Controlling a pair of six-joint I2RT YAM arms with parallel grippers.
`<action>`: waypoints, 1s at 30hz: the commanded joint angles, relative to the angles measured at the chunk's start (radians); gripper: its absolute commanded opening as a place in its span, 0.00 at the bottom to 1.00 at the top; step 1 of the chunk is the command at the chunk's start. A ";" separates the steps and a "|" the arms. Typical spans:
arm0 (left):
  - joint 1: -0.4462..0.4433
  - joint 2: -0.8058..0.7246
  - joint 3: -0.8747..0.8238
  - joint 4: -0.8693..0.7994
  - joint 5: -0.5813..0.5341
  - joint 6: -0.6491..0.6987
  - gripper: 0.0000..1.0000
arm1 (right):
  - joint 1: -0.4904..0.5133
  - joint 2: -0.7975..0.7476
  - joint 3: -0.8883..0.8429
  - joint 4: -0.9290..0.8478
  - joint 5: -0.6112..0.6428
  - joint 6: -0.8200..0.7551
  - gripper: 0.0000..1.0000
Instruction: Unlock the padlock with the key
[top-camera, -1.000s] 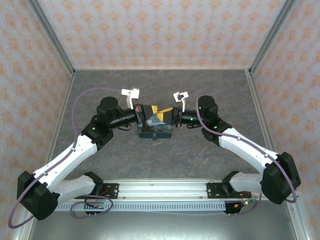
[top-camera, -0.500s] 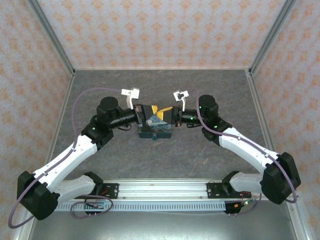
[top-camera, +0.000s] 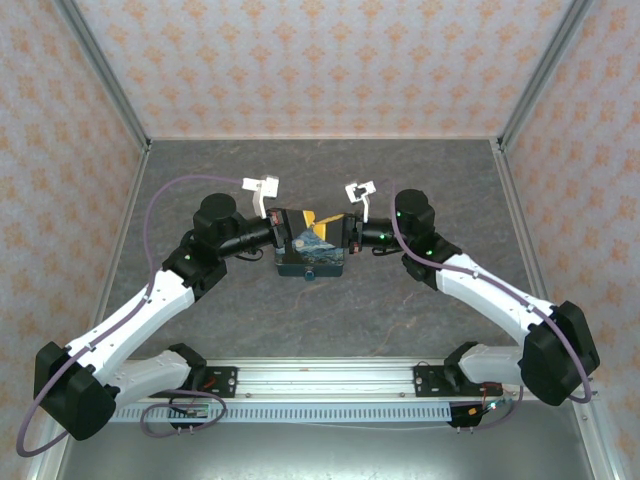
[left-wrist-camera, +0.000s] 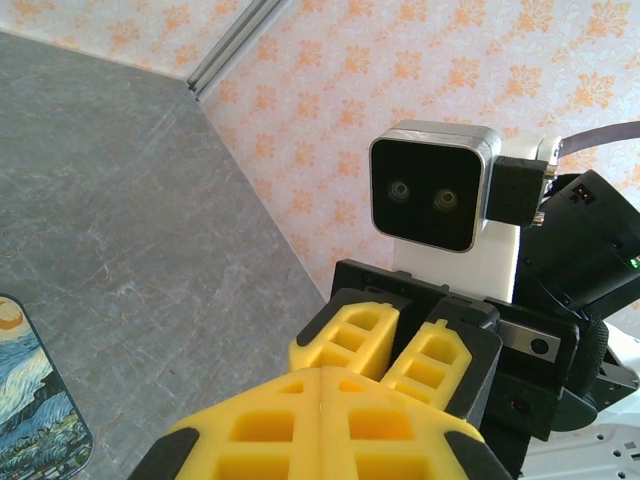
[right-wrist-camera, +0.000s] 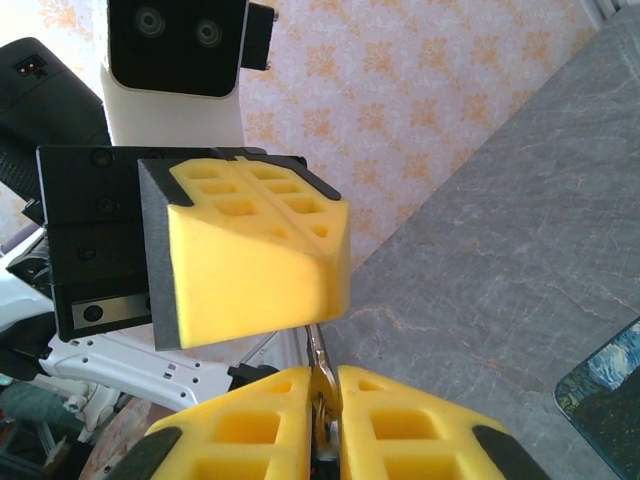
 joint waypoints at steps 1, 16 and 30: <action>-0.005 -0.009 0.021 -0.004 -0.022 0.019 0.00 | 0.010 0.003 0.026 0.053 -0.029 -0.002 0.08; -0.005 -0.085 0.030 -0.242 -0.244 0.125 0.77 | 0.010 -0.036 0.033 -0.274 0.218 -0.179 0.00; -0.005 -0.272 -0.274 -0.386 -0.448 0.172 1.00 | 0.009 0.302 0.071 -0.178 0.323 -0.095 0.00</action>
